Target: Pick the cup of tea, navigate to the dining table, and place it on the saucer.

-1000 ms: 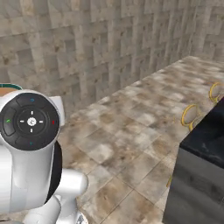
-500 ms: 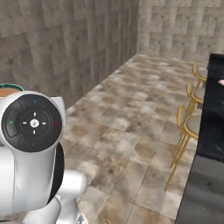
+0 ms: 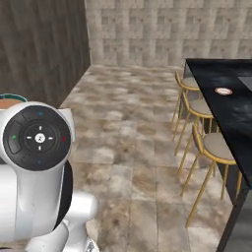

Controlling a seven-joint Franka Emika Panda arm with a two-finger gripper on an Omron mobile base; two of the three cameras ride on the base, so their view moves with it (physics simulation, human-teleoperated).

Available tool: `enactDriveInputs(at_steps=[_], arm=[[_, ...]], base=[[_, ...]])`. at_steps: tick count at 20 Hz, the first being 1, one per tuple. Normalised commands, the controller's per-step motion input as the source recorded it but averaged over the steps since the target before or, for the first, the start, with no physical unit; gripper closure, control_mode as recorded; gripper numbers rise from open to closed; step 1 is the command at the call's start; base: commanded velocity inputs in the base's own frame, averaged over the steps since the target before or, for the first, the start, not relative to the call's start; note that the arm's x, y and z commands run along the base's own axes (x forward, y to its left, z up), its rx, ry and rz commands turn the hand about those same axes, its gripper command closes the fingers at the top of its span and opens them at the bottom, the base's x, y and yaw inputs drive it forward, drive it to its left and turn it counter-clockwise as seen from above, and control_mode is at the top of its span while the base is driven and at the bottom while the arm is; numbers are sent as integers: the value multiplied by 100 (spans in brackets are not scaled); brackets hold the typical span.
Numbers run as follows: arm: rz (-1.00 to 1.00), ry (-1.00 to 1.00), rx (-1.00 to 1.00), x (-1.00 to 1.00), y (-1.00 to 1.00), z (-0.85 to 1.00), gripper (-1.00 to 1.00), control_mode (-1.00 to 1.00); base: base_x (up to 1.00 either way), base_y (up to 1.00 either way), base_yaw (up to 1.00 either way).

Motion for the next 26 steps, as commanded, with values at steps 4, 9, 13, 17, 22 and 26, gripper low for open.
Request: enactDriveInputs(at_steps=[4,9,13,17,22,26], arm=[[0,0,0,0,0,0,100,100],[0,0,0,0,0,0,100,100],[0,0,0,0,0,0,100,100],[0,0,0,0,0,0,100,100],[0,0,0,0,0,0,100,100],[0,0,0,0,0,0,100,100]], base=[[100,91,-57],[100,90,-57],[100,89,-58],[100,90,-57],[100,90,-57],[100,92,-55]])
